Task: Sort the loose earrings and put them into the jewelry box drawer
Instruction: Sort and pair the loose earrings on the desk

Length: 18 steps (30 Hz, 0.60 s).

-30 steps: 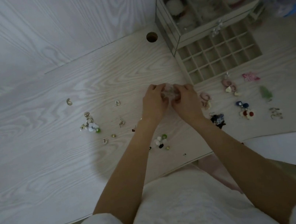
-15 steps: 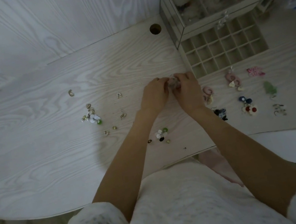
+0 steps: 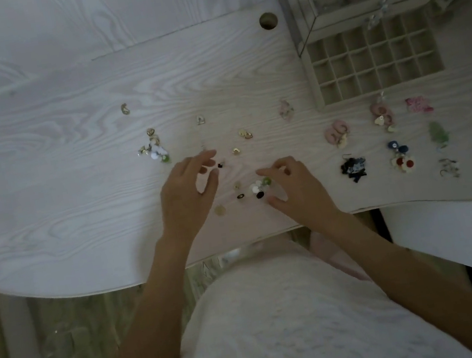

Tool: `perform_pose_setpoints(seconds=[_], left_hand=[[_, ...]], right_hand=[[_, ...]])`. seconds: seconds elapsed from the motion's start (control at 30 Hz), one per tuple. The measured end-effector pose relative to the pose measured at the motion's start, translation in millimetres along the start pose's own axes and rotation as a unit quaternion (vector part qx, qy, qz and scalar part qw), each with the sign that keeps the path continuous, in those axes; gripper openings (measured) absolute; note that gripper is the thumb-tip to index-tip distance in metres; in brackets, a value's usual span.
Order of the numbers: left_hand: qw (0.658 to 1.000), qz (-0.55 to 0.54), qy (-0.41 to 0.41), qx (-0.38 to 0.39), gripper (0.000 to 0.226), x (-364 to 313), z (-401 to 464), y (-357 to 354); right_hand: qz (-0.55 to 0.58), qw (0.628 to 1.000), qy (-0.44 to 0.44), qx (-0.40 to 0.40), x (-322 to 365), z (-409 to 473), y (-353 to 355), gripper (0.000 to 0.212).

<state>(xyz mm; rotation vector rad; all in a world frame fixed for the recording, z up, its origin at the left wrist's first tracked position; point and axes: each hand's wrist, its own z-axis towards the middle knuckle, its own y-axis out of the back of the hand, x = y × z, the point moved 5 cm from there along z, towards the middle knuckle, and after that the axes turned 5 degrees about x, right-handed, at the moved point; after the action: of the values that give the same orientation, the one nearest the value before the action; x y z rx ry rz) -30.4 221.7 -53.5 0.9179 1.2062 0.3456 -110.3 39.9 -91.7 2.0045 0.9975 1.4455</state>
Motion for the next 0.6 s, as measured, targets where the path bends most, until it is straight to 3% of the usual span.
perform_pose_setpoints(seconds=[0.27, 0.5, 0.6], left_hand=[[0.971, -0.024, 0.201, -0.125, 0.033, 53, -42, 5], [0.962, 0.002, 0.262, -0.075, 0.052, 106, 11, 16], [0.964, 0.024, 0.258, -0.059, 0.047, 106, 22, 10]], right_hand=[[-0.008, 1.000, -0.009, -0.026, 14, 29, -15, 0.018], [0.003, 0.999, -0.026, -0.031, 28, 65, -13, 0.016], [-0.001, 0.999, -0.036, -0.028, 29, 67, -13, 0.018]])
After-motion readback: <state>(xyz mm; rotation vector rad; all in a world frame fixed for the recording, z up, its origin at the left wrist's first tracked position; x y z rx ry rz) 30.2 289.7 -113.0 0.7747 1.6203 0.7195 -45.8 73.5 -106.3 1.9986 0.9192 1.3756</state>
